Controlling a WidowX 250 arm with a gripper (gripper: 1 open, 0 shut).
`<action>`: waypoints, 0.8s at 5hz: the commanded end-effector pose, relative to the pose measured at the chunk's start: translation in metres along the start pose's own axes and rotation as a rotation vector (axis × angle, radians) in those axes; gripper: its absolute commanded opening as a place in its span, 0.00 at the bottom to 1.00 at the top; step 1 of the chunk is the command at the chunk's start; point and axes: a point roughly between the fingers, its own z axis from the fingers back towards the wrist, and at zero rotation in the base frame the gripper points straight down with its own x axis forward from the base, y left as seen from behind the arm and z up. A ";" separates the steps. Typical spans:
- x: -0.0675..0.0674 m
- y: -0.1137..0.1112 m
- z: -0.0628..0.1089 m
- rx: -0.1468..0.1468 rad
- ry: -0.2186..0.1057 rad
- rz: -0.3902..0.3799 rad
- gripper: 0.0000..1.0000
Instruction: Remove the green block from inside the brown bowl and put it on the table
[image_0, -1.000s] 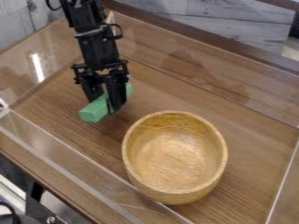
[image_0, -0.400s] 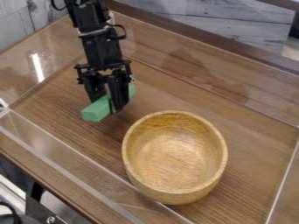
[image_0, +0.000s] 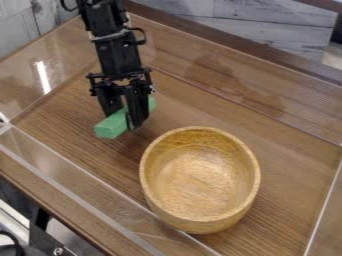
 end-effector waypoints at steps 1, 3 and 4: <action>0.006 -0.004 0.013 0.022 -0.033 -0.023 0.00; 0.006 -0.005 0.013 0.017 -0.015 -0.026 0.00; 0.006 -0.006 0.013 0.014 -0.005 -0.028 0.00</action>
